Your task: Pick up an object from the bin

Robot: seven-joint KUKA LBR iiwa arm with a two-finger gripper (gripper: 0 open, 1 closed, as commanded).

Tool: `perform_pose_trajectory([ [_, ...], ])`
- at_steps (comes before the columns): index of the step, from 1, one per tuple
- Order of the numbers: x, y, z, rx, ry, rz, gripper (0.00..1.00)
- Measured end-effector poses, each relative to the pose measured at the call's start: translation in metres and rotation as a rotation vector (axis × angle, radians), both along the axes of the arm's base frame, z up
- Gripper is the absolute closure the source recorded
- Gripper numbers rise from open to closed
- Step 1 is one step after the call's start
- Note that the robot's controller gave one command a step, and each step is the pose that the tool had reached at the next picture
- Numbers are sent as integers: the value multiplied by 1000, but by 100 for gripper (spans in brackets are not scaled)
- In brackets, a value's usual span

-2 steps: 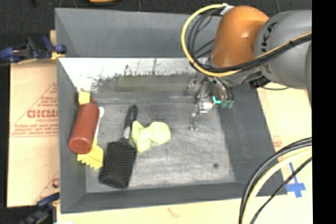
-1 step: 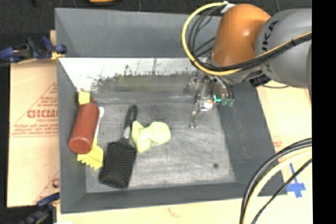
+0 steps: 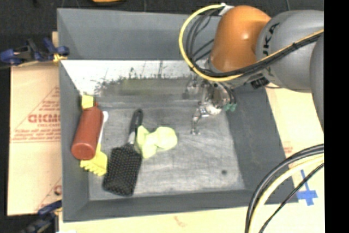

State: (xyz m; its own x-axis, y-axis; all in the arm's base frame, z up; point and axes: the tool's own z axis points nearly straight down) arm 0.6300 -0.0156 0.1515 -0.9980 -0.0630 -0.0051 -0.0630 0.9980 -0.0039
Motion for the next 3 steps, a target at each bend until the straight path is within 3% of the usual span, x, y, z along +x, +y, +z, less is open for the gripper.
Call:
perform_pose_trajectory([
  [1,4,33,-27,5,1,24,0],
  [2,-9,50,-34,3,3,38,0],
  [3,2,59,-77,2,-3,270,100],
])
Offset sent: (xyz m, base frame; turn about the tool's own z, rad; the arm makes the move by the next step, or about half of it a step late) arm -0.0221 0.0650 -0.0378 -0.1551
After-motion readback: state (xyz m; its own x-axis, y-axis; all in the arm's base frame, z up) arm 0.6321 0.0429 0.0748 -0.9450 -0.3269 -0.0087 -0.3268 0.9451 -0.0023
